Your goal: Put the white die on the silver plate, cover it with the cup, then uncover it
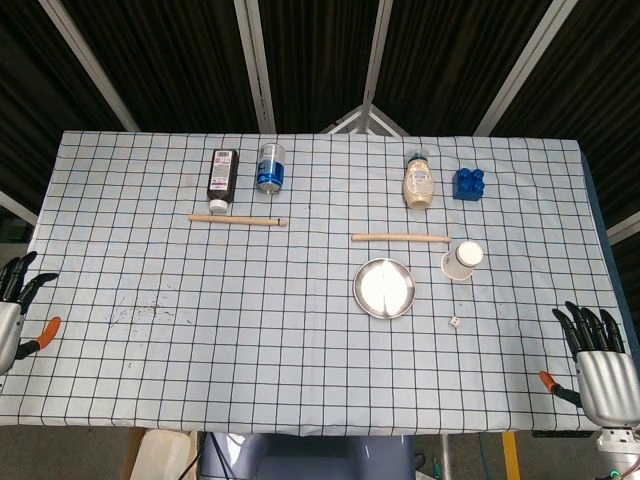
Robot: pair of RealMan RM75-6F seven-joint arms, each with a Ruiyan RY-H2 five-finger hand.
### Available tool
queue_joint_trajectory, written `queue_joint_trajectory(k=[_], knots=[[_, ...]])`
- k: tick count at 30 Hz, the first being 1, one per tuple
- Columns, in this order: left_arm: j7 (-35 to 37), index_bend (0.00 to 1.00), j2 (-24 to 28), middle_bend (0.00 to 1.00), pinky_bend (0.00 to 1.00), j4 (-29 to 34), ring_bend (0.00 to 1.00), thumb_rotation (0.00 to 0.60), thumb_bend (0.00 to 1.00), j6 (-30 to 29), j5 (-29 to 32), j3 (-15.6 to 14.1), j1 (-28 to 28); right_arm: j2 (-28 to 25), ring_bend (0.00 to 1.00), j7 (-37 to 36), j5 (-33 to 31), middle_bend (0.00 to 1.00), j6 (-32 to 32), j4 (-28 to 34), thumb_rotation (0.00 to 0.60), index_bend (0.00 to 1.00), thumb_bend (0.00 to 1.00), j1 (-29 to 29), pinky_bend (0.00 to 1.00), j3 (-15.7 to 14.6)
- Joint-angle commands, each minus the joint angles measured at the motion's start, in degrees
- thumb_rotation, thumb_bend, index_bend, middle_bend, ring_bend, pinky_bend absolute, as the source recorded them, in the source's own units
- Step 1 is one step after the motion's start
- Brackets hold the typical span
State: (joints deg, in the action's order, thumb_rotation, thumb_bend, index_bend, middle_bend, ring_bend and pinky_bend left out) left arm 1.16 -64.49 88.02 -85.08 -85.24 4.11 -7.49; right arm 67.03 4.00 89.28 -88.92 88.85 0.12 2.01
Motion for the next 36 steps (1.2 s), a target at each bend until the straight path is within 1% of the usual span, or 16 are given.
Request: queue_joint_trajectory(k=[1, 4, 7, 10, 14, 18, 20, 27, 32, 36], knots=[[0.1, 0.22, 0.1, 0.0, 0.1, 0.1, 0.0, 0.6, 0.47, 0.1, 0.1, 0.0, 0.0, 0.1, 0.1, -2.1, -0.3, 0.11, 1.1, 0.5, 0.6, 0.14, 0.18, 0.4, 0.0, -0.1], [0.3, 0.22, 0.1, 0.0, 0.1, 0.1, 0.0, 0.6, 0.47, 0.1, 0.5, 0.2, 0.1, 0.7, 0.1, -4.4, 0.2, 0.11, 3.1, 0.7, 0.6, 0.15, 0.18, 1.8, 0.0, -0.2], [0.4, 0.22, 0.2, 0.0, 0.1, 0.1, 0.0, 0.6, 0.47, 0.3, 0.7, 0.2, 0.0, 1.5, 0.1, -4.0, 0.4, 0.11, 7.2, 0.1, 0.6, 0.17, 0.18, 4.3, 0.0, -0.2], [0.5, 0.22, 0.2, 0.0, 0.1, 0.1, 0.0, 0.6, 0.47, 0.1, 0.6, 0.3, 0.0, 2.3, 0.1, -2.3, -1.1, 0.11, 12.4, 0.0, 0.6, 0.19, 0.18, 7.4, 0.0, 0.5], [0.7, 0.22, 0.2, 0.0, 0.1, -0.2, 0.0, 0.6, 0.47, 0.3, 0.9, 0.4, 0.0, 3.2, 0.1, -1.9, -2.8, 0.11, 16.8, 0.0, 0.6, 0.2, 0.18, 10.0, 0.0, 1.3], [0.5, 0.22, 0.0, 0.0, 0.1, -0.4, 0.0, 0.6, 0.47, 0.7, 1.3, 0.6, -0.2, 4.4, 0.1, -3.5, -6.0, 0.11, 23.3, -0.6, 0.6, 0.21, 0.18, 13.2, 0.0, 2.2], [0.3, 0.22, -0.1, 0.0, 0.1, -0.4, 0.0, 0.6, 0.47, 0.8, 1.4, 0.7, -0.3, 4.9, 0.1, -4.5, -6.9, 0.11, 25.4, -1.1, 0.6, 0.22, 0.18, 14.5, 0.0, 2.6], [-0.6, 0.23, -0.5, 0.0, 0.1, -0.6, 0.0, 0.6, 0.47, 1.5, 2.0, 0.9, -0.7, 7.1, 0.1, -4.5, -9.1, 0.12, 29.2, -3.7, 0.6, 0.28, 0.18, 17.6, 0.0, 3.6], [-1.0, 0.23, -0.6, 0.0, 0.1, -0.7, 0.0, 0.6, 0.47, 1.7, 2.2, 0.9, -0.8, 8.9, 0.1, -3.9, -10.7, 0.12, 30.7, -5.6, 0.6, 0.32, 0.18, 18.9, 0.0, 4.0], [-1.2, 0.23, -0.7, 0.0, 0.1, -0.7, 0.0, 0.6, 0.47, 1.7, 2.5, 1.0, -0.8, 10.3, 0.1, -3.6, -11.3, 0.13, 31.3, -7.1, 0.6, 0.37, 0.18, 19.7, 0.0, 4.0]])
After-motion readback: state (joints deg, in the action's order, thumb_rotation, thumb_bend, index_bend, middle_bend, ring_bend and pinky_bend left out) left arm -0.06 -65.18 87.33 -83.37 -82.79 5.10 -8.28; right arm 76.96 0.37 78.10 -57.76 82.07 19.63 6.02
